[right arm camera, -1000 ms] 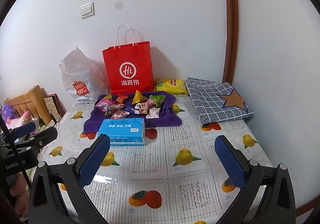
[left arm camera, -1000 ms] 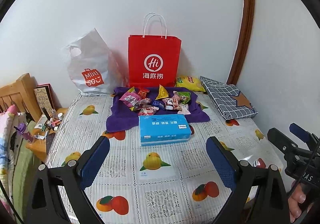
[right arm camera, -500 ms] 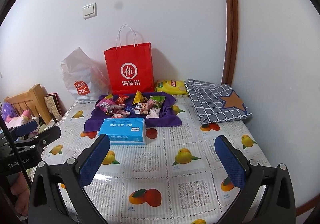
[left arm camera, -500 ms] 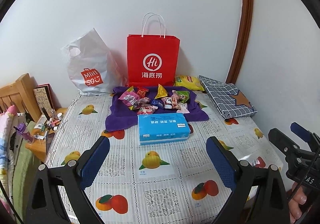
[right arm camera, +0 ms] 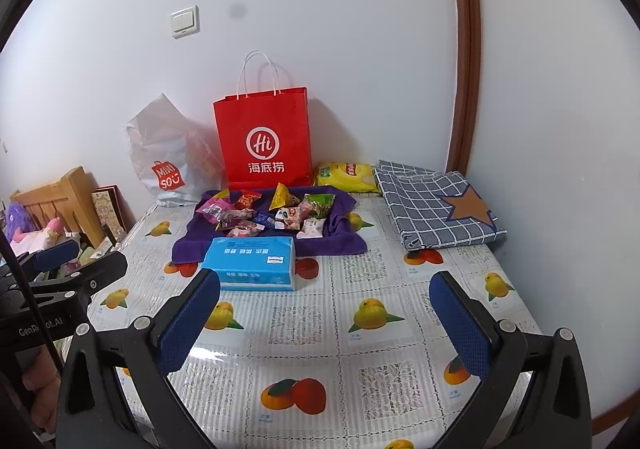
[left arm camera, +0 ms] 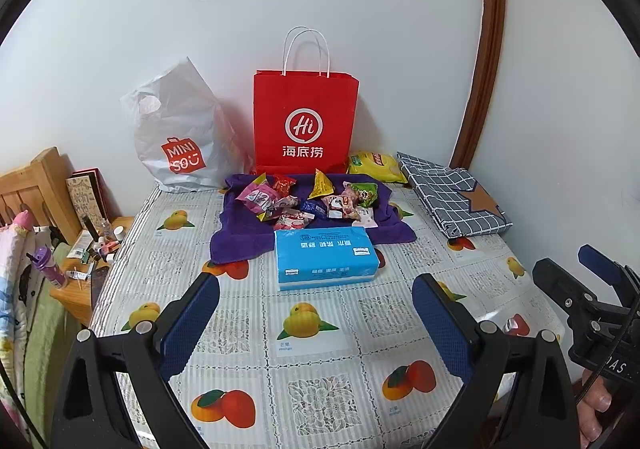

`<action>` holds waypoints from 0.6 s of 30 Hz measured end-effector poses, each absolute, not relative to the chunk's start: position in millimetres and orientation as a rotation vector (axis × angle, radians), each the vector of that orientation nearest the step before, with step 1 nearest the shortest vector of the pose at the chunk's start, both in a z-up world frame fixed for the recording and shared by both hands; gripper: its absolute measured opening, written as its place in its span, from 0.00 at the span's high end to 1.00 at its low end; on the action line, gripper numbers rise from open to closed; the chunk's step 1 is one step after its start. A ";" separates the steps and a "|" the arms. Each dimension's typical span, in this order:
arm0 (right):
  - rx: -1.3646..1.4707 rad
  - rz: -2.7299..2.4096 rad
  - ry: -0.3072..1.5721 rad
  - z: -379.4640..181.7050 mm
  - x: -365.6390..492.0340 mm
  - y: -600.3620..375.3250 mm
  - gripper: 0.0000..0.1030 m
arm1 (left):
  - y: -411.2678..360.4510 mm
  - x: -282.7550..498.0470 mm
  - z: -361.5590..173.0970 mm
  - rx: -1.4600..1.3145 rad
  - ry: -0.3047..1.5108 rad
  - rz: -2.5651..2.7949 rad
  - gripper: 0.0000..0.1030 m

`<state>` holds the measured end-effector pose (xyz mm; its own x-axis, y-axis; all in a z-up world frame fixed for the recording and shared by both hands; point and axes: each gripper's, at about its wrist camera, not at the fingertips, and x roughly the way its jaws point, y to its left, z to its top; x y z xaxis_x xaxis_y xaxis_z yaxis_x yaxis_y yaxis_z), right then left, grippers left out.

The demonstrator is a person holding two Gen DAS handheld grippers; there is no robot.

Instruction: Organize snacks

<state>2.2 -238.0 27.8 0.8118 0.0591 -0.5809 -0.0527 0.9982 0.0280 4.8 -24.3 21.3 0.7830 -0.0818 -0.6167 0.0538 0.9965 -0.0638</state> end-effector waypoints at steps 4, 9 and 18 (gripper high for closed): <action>0.011 0.060 0.621 28.0 2.2 -237.9 0.00 | -24.6 4.5 21.4 -0.043 0.667 -0.073 0.05; 0.013 0.068 0.621 28.4 0.9 -235.8 0.00 | -25.3 3.9 21.8 -0.045 0.668 -0.072 0.05; 0.014 0.070 0.621 28.3 0.7 -235.5 0.00 | -25.2 3.7 21.6 -0.045 0.668 -0.072 0.05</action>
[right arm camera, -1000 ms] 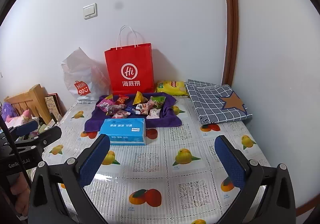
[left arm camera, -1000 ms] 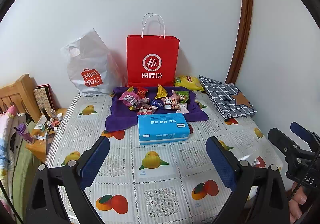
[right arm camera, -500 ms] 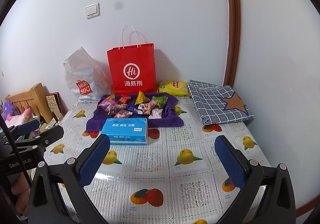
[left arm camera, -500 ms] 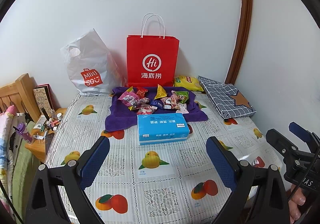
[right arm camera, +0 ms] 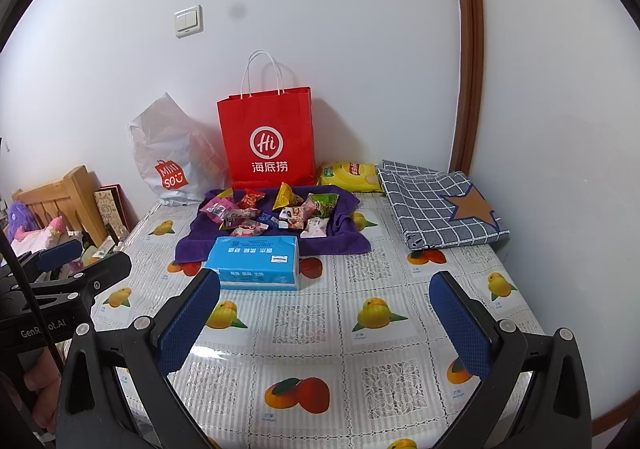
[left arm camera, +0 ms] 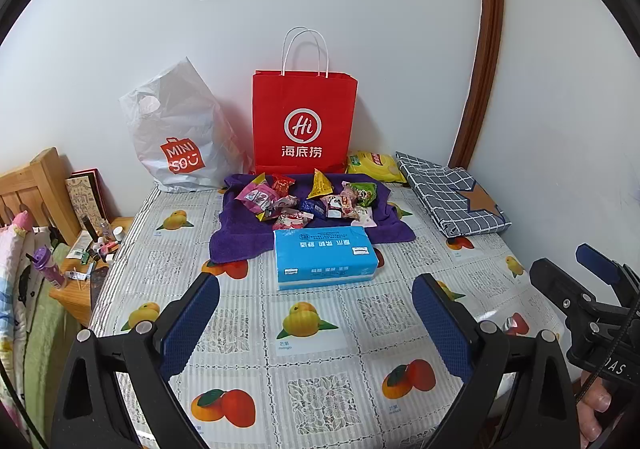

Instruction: Organize snacks

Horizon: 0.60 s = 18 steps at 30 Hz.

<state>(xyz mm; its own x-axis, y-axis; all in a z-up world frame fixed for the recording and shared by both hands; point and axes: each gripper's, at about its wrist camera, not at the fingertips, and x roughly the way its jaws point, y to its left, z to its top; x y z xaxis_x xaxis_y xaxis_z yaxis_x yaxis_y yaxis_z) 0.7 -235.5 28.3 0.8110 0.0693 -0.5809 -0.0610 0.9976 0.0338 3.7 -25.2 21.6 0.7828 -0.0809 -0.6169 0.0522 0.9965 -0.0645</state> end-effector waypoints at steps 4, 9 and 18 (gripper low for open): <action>0.014 0.069 0.624 27.7 -0.1 -234.8 0.00 | -25.0 4.0 21.5 -0.045 0.667 -0.072 0.05; 0.013 0.071 0.623 27.6 0.4 -234.2 0.00 | -25.2 3.2 21.6 -0.047 0.668 -0.071 0.05; 0.014 0.083 0.621 28.1 -0.9 -234.1 0.00 | -25.2 3.7 21.4 -0.047 0.667 -0.070 0.05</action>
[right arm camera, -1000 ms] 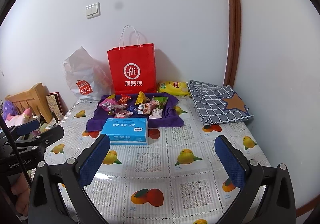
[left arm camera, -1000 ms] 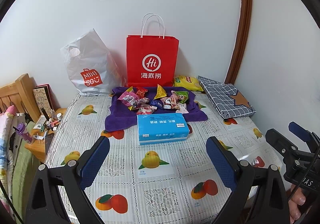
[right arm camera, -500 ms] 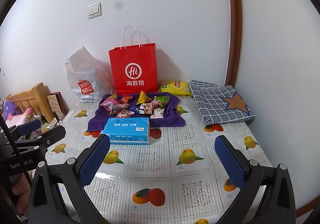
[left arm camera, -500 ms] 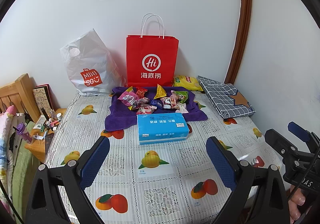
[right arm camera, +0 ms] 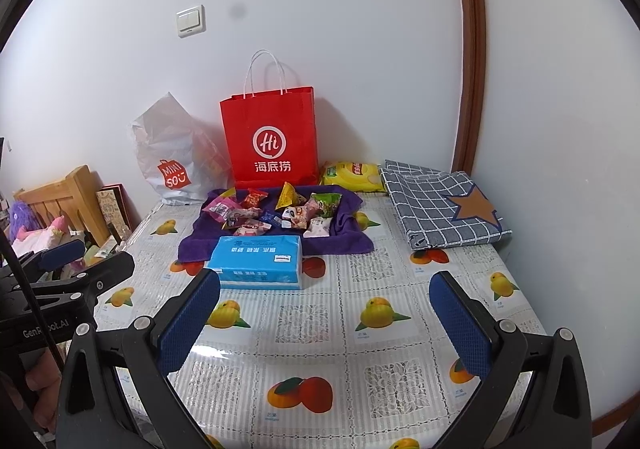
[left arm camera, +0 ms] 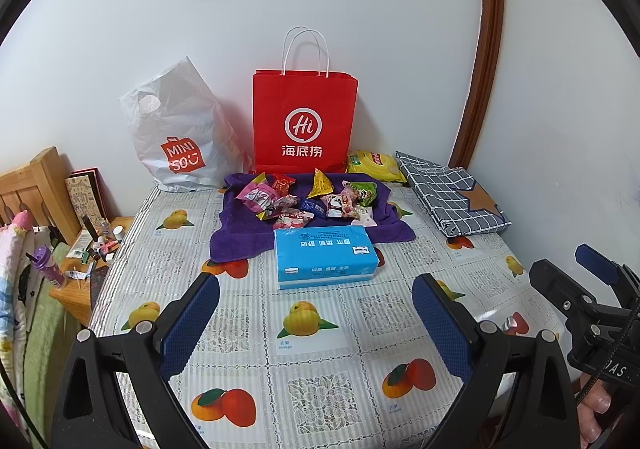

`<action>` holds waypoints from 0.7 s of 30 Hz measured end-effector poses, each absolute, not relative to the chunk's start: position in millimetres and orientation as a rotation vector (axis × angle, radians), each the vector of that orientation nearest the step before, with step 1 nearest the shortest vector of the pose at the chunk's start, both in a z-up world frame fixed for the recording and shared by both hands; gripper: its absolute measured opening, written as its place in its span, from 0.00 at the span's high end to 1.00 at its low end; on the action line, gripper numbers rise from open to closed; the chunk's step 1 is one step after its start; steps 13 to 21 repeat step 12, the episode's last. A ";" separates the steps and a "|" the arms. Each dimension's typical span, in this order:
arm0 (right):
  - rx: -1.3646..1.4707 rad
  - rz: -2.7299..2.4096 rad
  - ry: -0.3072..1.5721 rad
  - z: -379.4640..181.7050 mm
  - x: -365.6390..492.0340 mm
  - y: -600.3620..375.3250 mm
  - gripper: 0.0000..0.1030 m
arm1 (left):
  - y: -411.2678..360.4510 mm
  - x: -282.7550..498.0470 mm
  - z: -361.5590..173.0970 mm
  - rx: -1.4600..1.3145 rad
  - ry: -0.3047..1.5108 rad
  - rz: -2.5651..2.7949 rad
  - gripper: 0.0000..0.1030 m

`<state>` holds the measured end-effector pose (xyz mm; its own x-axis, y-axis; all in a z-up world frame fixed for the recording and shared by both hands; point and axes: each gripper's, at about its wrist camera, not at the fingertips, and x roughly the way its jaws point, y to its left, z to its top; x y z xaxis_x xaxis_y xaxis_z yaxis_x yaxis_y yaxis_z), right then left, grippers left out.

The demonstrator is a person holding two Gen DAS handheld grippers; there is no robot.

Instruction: Organize snacks

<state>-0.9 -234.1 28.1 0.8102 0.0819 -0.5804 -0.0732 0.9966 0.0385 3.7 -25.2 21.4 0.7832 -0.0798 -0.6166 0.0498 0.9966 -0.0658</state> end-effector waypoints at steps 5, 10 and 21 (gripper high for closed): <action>0.011 0.083 0.624 28.0 -0.5 -233.3 0.00 | -24.8 3.9 21.3 -0.046 0.668 -0.070 0.05; 0.007 0.082 0.620 27.9 0.4 -232.5 0.00 | -25.3 2.1 22.0 -0.043 0.660 -0.067 0.05; 0.008 0.086 0.619 27.1 1.2 -232.4 0.00 | -25.1 0.7 22.7 -0.023 0.630 -0.056 0.00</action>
